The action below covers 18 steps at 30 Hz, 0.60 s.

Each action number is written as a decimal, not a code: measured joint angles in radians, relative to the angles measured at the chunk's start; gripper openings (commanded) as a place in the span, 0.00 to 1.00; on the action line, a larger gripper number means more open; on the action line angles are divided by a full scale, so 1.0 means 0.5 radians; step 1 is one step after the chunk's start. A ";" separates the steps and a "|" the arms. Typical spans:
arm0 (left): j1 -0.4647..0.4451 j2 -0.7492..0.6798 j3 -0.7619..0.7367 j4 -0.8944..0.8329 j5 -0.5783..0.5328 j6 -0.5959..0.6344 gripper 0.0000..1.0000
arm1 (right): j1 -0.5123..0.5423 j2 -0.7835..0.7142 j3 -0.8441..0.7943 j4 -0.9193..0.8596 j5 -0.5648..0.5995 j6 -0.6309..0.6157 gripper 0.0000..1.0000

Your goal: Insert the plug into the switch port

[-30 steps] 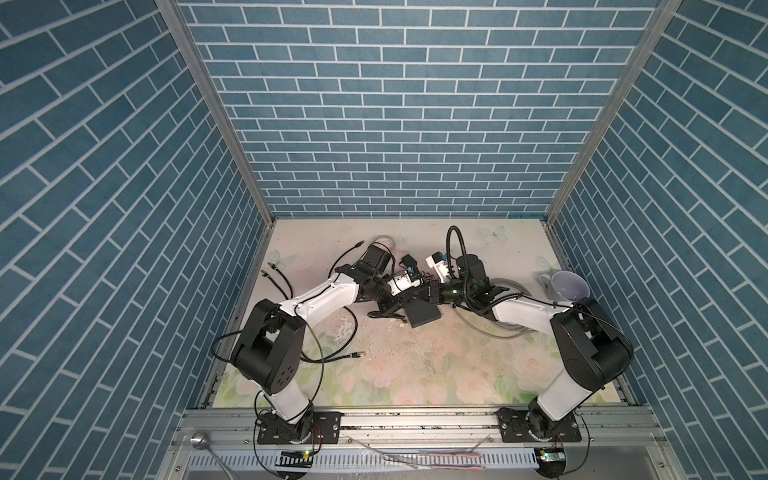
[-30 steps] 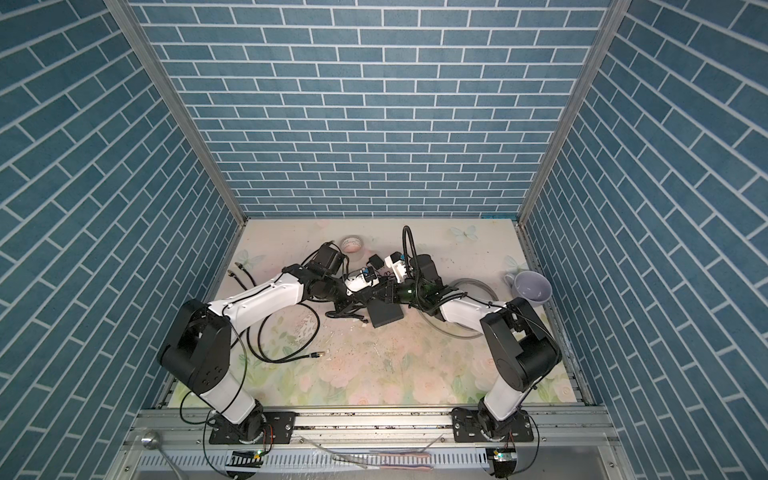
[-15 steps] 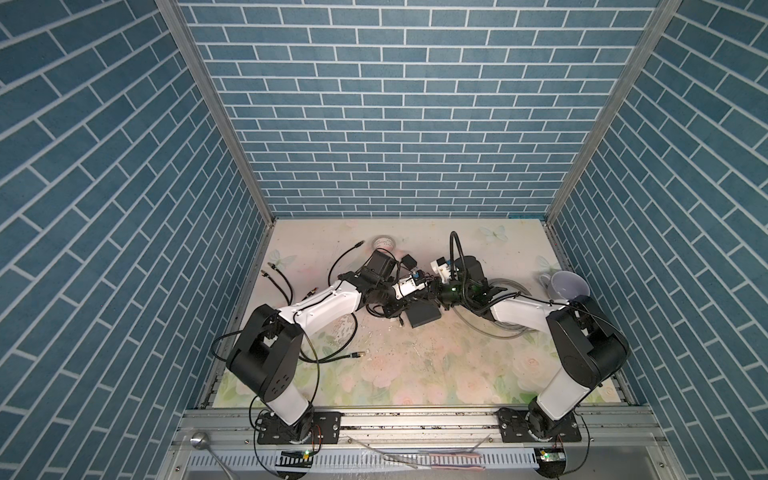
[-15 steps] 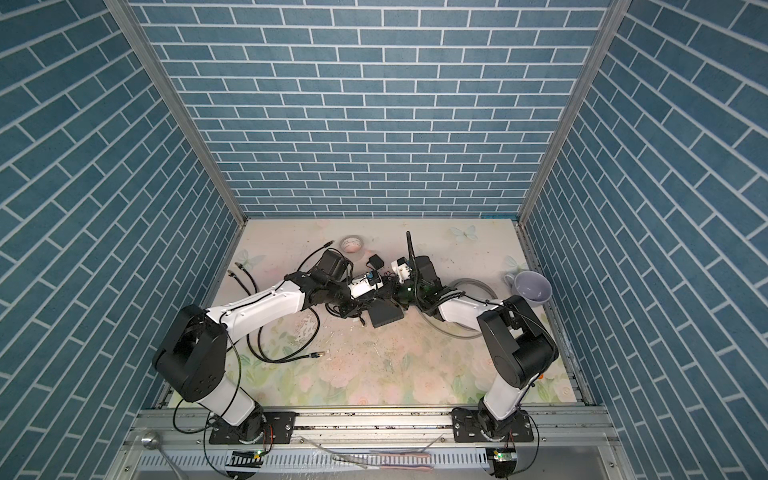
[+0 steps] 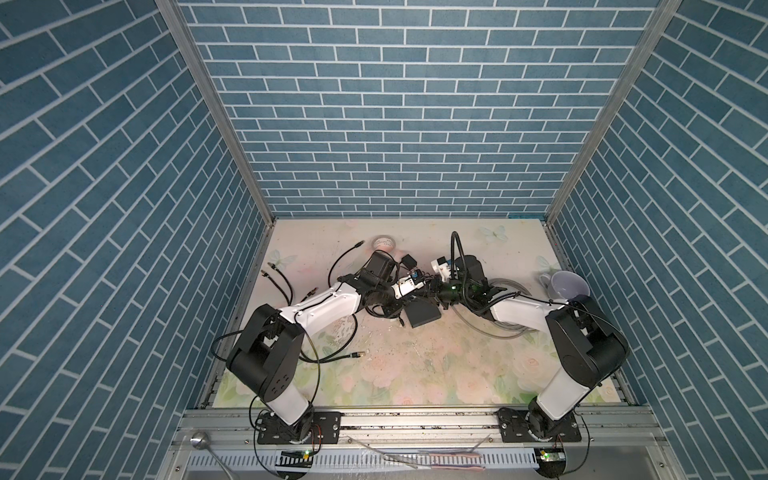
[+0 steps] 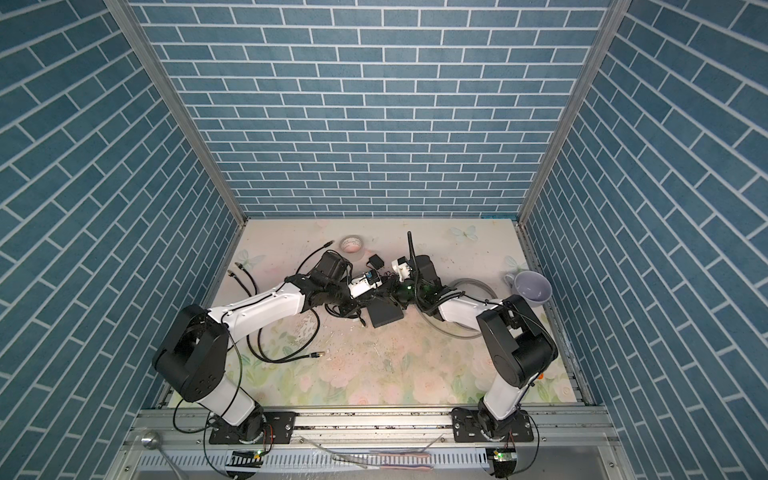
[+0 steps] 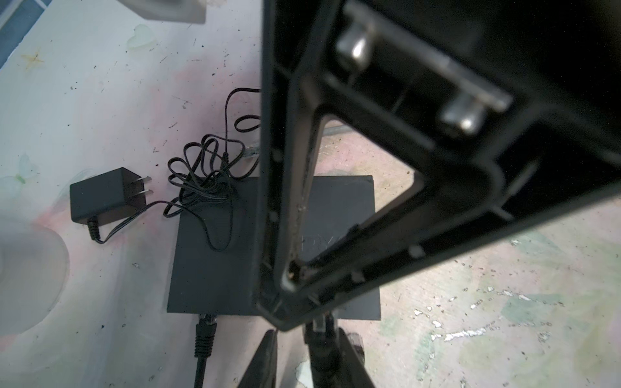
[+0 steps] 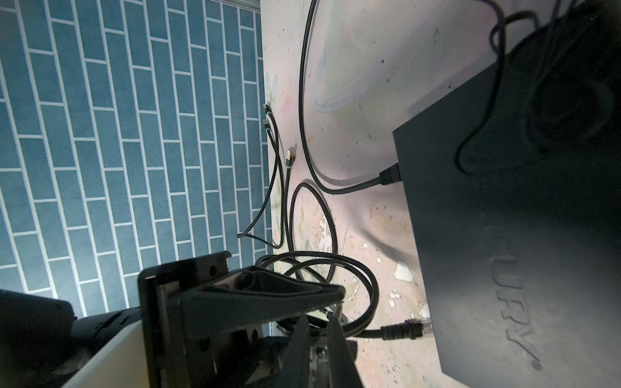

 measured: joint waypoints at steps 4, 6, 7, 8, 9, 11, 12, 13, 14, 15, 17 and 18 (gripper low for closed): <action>-0.001 0.000 -0.005 0.002 0.025 -0.002 0.08 | 0.000 0.010 0.001 0.020 -0.001 0.004 0.01; -0.001 0.000 -0.005 0.002 0.029 -0.014 0.05 | 0.000 0.011 0.001 0.020 0.002 0.005 0.02; 0.000 0.000 -0.005 0.000 0.033 -0.014 0.04 | 0.000 0.013 0.001 0.024 0.002 0.005 0.03; 0.000 -0.002 -0.005 -0.005 0.033 -0.014 0.04 | 0.000 0.014 0.000 0.026 0.000 0.005 0.05; 0.000 -0.002 -0.005 -0.011 0.034 -0.016 0.03 | 0.000 0.014 0.001 0.025 -0.001 0.005 0.10; 0.000 -0.004 -0.005 -0.027 0.034 -0.023 0.04 | -0.002 0.014 0.000 0.021 -0.006 0.004 0.21; 0.000 -0.005 -0.005 -0.047 0.033 -0.029 0.04 | -0.012 0.014 0.000 0.023 -0.010 0.002 0.25; 0.000 -0.009 -0.005 -0.074 0.031 -0.035 0.05 | -0.018 0.014 0.000 0.024 -0.018 -0.002 0.31; 0.000 -0.013 -0.005 -0.102 0.031 -0.036 0.05 | -0.032 0.014 -0.002 0.027 -0.022 -0.005 0.34; 0.000 -0.014 -0.004 -0.140 0.024 -0.035 0.05 | -0.053 0.011 -0.004 0.024 -0.023 -0.007 0.37; 0.000 -0.012 0.013 -0.250 -0.005 -0.017 0.05 | -0.125 -0.008 -0.019 0.014 -0.021 -0.022 0.40; 0.000 -0.002 0.042 -0.337 -0.027 0.003 0.05 | -0.174 -0.027 -0.034 -0.002 -0.017 -0.037 0.41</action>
